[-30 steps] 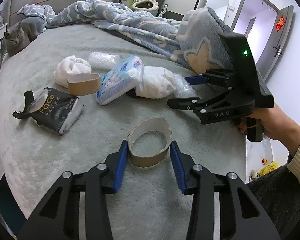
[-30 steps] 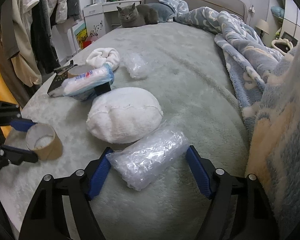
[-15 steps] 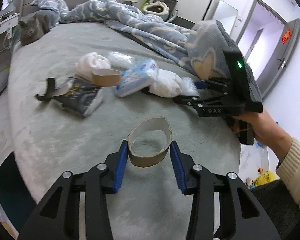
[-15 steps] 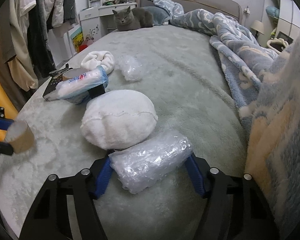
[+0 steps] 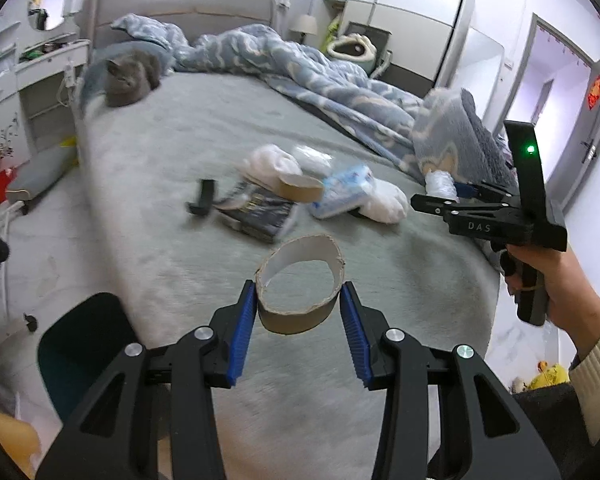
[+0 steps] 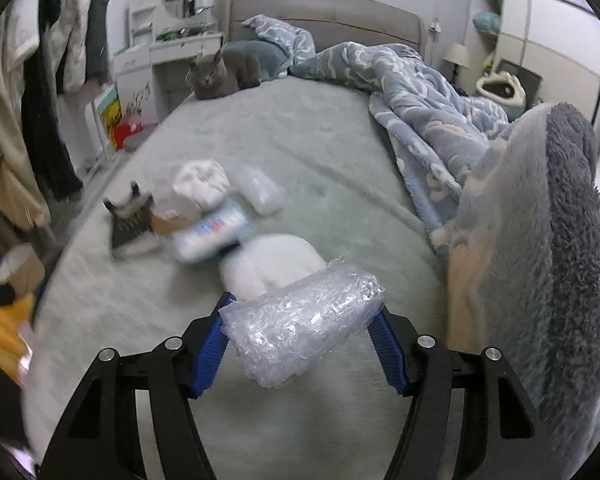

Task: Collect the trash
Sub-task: 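Carry the bubble-wrap roll and tape core over the teal bin with both tools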

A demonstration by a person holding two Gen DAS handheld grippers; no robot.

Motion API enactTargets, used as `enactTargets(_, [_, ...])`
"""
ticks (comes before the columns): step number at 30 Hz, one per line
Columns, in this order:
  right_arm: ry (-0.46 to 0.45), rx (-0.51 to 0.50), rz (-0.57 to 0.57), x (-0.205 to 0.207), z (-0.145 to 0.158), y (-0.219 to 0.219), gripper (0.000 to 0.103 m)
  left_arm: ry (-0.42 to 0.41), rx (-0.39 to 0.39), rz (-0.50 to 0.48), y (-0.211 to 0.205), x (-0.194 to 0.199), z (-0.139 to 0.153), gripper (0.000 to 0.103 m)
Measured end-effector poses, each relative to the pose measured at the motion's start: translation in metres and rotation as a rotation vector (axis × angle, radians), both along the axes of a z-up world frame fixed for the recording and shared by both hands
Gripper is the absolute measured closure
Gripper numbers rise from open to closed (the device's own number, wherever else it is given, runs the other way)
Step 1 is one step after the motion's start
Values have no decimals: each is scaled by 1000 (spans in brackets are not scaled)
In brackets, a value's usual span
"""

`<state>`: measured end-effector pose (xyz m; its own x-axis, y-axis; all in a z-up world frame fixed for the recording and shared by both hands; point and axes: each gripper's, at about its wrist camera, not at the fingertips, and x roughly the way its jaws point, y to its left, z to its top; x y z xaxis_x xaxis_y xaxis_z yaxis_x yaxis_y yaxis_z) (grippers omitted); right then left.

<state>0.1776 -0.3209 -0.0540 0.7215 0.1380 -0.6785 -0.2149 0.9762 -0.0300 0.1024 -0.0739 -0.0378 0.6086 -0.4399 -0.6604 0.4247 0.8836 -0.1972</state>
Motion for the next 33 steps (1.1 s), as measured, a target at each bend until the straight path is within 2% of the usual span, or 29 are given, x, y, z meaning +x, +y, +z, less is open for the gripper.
enactTargets(4, [12, 84, -30, 2, 10, 28, 37, -32, 32, 50, 30, -7, 6, 58])
enactTargets(11, [-4, 51, 40, 5, 27, 107, 37, -34, 47, 173, 93, 5, 11, 58])
enactTargets(13, [-13, 83, 48, 7, 33, 123, 37, -37, 53, 206, 109, 12, 11, 58])
enactTargets(16, [1, 156, 57, 10, 26, 145, 37, -29, 55, 246, 128, 24, 9, 58])
enactTargets(20, [38, 121, 116, 19, 16, 184, 37, -45, 111, 273, 151, 37, 2, 57])
enactTargets(25, [38, 82, 204, 24, 21, 229, 37, 16, 154, 291, 180, 59, -24, 57])
enactTargets(29, [67, 130, 265, 31, 21, 255, 37, 81, 161, 293, 197, 69, -44, 57])
enactTargets(33, [109, 129, 309, 39, 11, 286, 37, 159, 157, 311, 215, 79, -66, 57])
